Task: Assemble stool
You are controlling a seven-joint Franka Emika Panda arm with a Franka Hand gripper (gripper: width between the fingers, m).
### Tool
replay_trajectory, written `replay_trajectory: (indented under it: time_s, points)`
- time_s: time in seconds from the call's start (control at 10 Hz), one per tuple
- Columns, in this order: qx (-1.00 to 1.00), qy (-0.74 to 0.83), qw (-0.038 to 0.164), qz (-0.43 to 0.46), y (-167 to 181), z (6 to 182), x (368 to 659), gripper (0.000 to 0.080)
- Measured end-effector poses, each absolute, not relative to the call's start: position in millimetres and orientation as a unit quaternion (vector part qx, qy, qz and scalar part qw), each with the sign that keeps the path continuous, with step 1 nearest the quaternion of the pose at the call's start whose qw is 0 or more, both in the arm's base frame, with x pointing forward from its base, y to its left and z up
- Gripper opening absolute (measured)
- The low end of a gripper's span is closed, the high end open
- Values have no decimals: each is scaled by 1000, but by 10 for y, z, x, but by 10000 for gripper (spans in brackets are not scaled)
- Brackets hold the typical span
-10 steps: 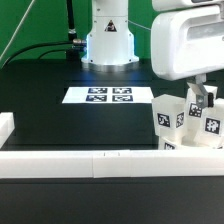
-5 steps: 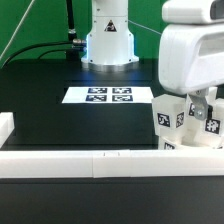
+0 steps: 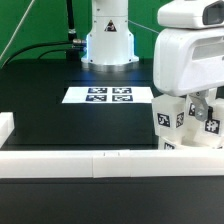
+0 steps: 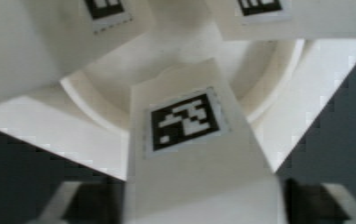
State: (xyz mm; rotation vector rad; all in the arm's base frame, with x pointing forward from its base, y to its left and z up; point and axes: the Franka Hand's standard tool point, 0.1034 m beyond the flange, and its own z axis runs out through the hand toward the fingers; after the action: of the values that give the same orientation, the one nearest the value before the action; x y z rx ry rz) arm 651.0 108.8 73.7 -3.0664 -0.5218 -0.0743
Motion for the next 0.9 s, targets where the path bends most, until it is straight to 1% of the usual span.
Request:
replay_trajectory:
  time_s: [0.1,0.4,0.6,0.8,0.9]
  points:
    - [-991,-133,15,-23,1058,738,6514,345]
    - [-1000,-16,12,-23,970,737,6531,345]
    - [-987,154,8,-35,836,752,6582,345]
    - [-935,353,-2,-29,675,750,6538,346]
    - [-909,416,5,-13,614,750,6512,346]
